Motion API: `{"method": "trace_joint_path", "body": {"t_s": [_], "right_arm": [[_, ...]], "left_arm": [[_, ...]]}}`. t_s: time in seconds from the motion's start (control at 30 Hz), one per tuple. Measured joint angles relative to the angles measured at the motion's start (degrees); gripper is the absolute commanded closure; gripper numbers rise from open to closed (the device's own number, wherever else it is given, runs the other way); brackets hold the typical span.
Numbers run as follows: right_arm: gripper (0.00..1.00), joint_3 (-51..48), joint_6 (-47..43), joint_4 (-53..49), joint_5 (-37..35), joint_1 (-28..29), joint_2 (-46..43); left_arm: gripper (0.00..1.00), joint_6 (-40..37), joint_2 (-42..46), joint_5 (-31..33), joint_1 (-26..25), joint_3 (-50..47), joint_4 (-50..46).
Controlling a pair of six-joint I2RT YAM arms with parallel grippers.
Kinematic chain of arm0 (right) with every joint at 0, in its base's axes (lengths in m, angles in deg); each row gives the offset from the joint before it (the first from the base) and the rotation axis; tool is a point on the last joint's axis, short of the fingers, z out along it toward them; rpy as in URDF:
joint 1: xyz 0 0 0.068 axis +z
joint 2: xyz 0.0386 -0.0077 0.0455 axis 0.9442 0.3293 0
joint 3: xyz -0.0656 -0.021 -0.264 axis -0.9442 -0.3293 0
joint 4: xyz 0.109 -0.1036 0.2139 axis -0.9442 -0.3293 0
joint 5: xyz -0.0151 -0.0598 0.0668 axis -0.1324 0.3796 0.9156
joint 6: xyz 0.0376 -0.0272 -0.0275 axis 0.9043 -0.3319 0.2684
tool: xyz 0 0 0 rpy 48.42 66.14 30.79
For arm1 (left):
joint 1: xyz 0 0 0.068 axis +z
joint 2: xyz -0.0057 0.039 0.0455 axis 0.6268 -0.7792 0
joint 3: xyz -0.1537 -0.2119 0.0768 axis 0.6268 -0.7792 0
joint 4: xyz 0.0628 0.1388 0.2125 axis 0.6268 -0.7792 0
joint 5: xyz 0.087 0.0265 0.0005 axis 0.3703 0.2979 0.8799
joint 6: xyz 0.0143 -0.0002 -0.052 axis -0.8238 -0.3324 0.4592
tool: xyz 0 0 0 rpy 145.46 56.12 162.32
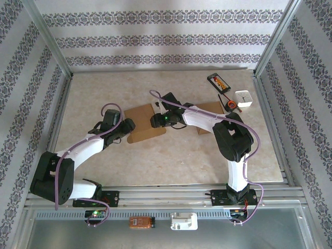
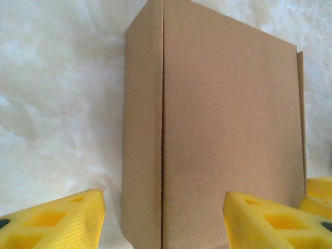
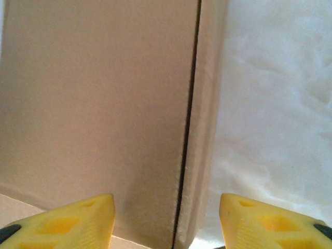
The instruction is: Fold the paper box
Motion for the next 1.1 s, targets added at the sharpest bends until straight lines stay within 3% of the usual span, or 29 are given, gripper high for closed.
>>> {"method": "trace_joint_path", "body": {"t_s": [0.3, 0.4, 0.53, 0.7, 1.1], "right_arm": [[0.49, 2.40, 0.28, 1.29, 0.09, -0.11, 2.73], [0.50, 1.03, 1.44, 2.84, 1.64, -0.72, 3.78], [0.51, -0.63, 4.04, 5.55, 5.29, -2.38, 3.58], [0.50, -2.34, 6.78, 6.91, 7.87, -4.33, 2.51], [0.57, -3.10, 8.90, 8.00, 10.19, -7.89, -0.96]], "left_arm": [[0.62, 0.09, -6.99, -1.49, 0.00, 0.63, 4.35], [0.64, 0.94, -8.24, -2.73, 0.00, -0.04, 8.28], [0.61, 1.99, -8.48, -3.78, 0.37, -1.01, 11.21], [0.46, 2.51, -8.00, -3.93, 0.37, -1.07, 10.49], [0.43, 2.34, 0.44, -3.96, 0.37, -0.17, 6.58]]}}
